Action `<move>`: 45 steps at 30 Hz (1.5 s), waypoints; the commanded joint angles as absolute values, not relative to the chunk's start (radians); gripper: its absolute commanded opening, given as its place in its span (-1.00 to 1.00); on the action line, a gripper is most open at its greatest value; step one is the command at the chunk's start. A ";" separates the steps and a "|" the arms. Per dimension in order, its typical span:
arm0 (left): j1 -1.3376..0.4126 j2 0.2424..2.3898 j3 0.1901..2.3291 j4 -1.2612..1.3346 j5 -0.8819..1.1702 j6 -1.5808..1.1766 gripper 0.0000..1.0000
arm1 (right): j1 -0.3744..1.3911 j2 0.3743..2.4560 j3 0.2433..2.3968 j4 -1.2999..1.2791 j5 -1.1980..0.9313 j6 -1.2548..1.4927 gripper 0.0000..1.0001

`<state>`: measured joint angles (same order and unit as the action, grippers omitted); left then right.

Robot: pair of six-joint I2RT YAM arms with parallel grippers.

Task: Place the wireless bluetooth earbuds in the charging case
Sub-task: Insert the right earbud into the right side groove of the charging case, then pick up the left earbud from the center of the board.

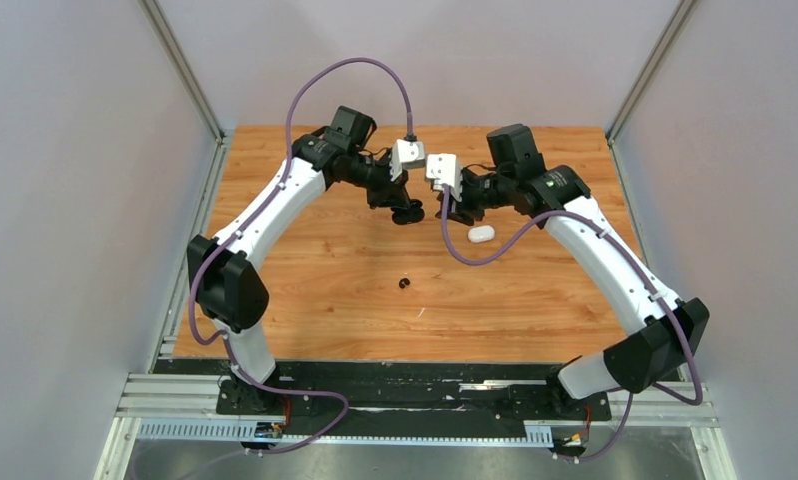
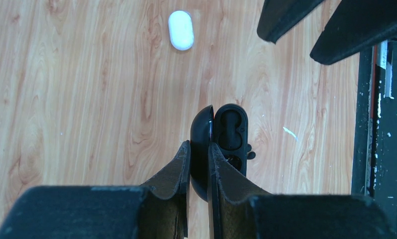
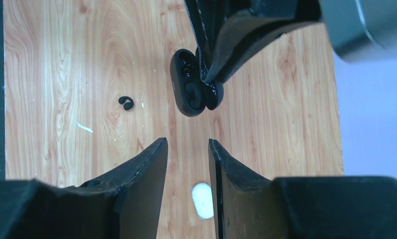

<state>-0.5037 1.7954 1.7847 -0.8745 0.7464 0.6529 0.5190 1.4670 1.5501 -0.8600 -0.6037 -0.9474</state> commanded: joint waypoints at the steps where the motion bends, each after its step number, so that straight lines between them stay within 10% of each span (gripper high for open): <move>1: -0.508 1.735 1.783 -0.859 0.747 0.654 -1.00 | 0.486 1.439 1.502 -0.773 -0.668 -0.777 -0.24; 19: -0.377 1.629 1.648 -0.710 0.495 0.335 -1.00 | 0.493 1.643 1.225 -0.624 -0.893 -1.073 -0.58; 45: -0.342 1.535 1.551 -0.716 0.463 0.351 -1.00 | 0.591 2.100 1.551 -0.812 -0.863 -1.070 -0.32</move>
